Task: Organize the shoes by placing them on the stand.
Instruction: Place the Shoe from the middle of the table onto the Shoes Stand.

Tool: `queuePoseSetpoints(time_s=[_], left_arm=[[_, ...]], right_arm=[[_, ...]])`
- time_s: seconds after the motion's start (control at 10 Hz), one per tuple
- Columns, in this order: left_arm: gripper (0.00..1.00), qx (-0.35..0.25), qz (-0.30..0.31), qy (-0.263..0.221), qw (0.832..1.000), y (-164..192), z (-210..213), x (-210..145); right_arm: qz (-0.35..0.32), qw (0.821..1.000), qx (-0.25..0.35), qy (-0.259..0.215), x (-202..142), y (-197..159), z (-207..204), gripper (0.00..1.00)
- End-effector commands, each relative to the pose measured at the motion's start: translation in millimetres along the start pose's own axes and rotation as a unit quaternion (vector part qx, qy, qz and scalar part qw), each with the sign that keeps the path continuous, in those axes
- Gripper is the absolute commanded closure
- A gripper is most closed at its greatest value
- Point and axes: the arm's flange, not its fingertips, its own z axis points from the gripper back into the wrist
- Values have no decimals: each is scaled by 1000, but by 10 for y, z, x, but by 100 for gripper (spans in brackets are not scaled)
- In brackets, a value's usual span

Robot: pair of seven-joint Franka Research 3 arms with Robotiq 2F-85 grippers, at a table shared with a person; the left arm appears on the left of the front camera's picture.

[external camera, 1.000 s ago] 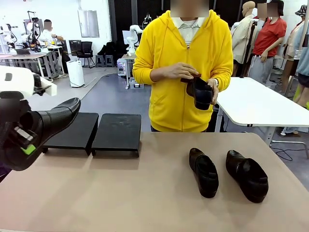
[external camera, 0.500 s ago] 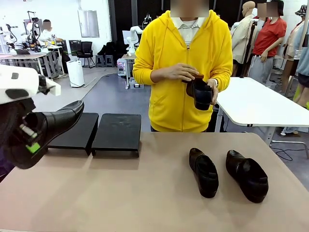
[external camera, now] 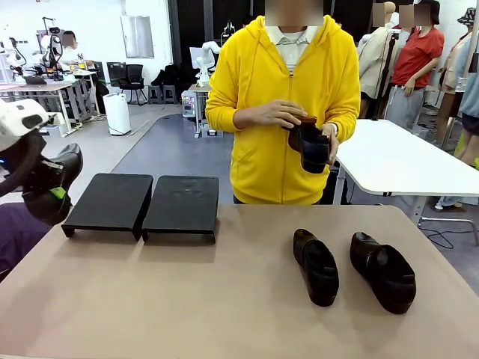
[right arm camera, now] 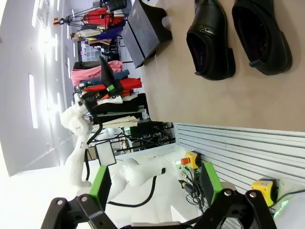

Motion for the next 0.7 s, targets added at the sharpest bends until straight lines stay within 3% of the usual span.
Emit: queuePoseSetpoints(time_s=[0.0, 0.4, 0.6], left_arm=[[100, 29, -15, -11, 999, 25, -304, 275], [100, 34, -97, -44, 994, 270, -816, 473], [100, 10, -105, -56, 993, 364, -957, 569]], right_arm=[[7, 1000, 11, -2, 20, 42, 8, 0], [7, 1000, 11, -2, 20, 42, 8, 0], [7, 1000, 11, -2, 20, 42, 8, 0]])
